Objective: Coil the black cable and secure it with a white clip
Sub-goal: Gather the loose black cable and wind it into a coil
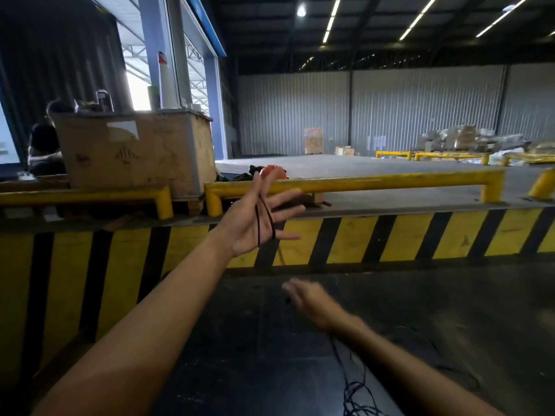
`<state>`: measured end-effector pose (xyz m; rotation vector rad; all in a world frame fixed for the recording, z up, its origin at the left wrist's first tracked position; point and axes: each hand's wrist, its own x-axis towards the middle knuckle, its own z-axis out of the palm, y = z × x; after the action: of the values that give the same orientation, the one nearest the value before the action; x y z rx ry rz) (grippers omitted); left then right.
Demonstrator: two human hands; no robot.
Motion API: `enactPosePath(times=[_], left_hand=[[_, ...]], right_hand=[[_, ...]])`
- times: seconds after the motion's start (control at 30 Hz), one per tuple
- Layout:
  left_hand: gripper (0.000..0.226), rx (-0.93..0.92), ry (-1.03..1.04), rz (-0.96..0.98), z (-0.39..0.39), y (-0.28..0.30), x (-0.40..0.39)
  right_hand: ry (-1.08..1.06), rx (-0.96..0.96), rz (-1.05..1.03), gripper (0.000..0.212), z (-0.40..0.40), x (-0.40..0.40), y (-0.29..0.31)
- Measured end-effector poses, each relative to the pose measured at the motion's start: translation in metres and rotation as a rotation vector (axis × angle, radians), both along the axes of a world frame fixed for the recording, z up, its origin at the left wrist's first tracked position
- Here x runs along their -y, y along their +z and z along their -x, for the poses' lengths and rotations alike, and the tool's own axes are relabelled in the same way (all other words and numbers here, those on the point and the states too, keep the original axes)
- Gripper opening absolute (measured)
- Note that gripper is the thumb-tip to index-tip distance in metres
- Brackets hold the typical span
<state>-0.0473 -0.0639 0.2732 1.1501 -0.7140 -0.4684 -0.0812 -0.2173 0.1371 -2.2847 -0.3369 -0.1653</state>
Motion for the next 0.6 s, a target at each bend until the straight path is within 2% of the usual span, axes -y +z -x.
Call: enactPosePath(times=[0.07, 0.17, 0.23, 0.33, 0.4, 0.47, 0.53, 0.6], left_hand=[[0.046, 0.018, 0.12, 0.033, -0.009, 0.004, 0.002], [0.048, 0.098, 0.293, -0.097, -0.024, 0.004, -0.01], [0.054, 0.194, 0.423, -0.29, -0.034, -0.001, -0.023], [0.057, 0.455, 0.533, -0.78, -0.044, -0.018, -0.04], [0.062, 0.529, 0.459, -1.048, -0.045, -0.031, -0.043], [0.066, 0.5, 0.306, -1.215, -0.038, -0.039, -0.039], [0.06, 0.35, 0.118, -1.219, -0.025, -0.039, -0.029], [0.054, 0.14, -0.089, -1.035, -0.01, -0.032, -0.02]], right_hand=[[0.141, -0.095, 0.18, 0.025, 0.012, -0.014, -0.022], [0.226, -0.147, 0.348, 0.026, 0.016, -0.002, -0.028], [0.187, -0.128, 0.339, 0.025, 0.012, 0.02, -0.011], [0.107, 0.007, 0.273, 0.02, 0.002, 0.051, 0.032], [0.055, 0.161, 0.209, 0.014, -0.004, 0.063, 0.066], [-0.005, 0.333, 0.149, 0.008, -0.006, 0.065, 0.095], [-0.077, 0.487, 0.072, 0.007, -0.01, 0.062, 0.115], [-0.178, 0.577, -0.001, 0.012, -0.017, 0.057, 0.122]])
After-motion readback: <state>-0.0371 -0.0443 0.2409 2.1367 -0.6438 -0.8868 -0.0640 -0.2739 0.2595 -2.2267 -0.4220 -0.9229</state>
